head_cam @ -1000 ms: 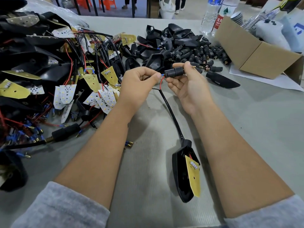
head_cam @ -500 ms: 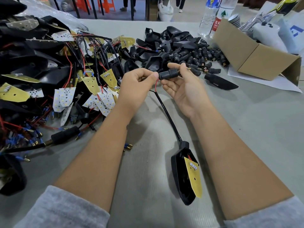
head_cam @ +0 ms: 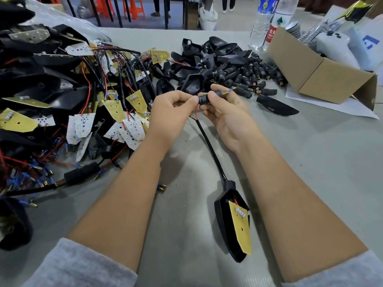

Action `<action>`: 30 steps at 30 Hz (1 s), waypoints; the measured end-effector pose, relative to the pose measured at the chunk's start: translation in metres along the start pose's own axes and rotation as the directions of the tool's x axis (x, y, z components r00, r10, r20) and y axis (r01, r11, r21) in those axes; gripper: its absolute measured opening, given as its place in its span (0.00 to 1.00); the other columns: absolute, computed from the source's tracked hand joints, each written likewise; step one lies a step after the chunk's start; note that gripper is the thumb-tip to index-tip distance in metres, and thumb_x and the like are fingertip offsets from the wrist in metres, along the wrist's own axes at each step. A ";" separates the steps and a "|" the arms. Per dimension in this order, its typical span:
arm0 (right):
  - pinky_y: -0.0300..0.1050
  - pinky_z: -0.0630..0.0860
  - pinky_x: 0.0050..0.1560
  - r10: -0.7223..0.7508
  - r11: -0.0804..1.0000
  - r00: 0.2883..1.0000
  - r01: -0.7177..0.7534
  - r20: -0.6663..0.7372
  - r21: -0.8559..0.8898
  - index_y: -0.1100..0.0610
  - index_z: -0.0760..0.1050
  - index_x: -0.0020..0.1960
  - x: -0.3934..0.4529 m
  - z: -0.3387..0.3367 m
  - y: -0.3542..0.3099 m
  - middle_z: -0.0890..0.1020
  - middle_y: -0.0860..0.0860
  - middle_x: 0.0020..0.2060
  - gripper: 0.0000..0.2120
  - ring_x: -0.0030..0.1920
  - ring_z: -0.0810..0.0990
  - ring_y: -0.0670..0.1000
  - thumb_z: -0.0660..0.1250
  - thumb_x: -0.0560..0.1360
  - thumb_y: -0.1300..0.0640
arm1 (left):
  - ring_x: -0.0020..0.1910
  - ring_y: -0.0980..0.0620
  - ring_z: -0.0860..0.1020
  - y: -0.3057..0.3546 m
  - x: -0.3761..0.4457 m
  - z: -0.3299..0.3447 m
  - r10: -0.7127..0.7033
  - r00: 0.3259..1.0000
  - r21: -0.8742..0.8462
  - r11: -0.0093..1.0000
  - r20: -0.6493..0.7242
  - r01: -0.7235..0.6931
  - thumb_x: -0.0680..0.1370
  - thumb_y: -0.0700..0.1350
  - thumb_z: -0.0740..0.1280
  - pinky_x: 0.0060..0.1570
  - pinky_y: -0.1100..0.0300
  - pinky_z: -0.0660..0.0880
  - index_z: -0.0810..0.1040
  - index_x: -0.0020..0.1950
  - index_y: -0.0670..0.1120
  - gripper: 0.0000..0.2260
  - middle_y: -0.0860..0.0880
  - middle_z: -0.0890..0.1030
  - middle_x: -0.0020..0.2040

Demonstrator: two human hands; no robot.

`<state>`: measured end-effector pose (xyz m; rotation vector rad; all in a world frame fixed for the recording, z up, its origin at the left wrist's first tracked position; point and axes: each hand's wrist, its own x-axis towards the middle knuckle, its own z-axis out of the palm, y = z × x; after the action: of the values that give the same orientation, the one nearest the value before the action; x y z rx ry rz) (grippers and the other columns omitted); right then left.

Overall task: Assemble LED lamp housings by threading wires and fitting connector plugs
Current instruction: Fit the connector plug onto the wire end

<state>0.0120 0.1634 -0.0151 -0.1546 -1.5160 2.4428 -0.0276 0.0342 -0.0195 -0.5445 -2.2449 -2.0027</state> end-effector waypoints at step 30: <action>0.39 0.76 0.44 -0.023 0.997 1.000 0.022 -0.020 -0.076 0.59 0.74 0.50 -0.001 0.001 0.001 0.82 0.53 0.41 0.02 0.36 0.80 0.46 0.64 0.79 0.64 | 0.36 0.61 0.79 0.001 -0.002 0.003 -0.048 0.999 0.006 0.999 0.021 0.048 0.79 0.41 0.67 0.39 0.68 0.76 0.80 0.43 0.50 0.06 0.55 0.83 0.34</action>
<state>0.0126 0.1612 -0.0157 -0.1765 -1.5931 2.3605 -0.0251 0.0366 -0.0196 -0.5184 -2.2967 -2.0220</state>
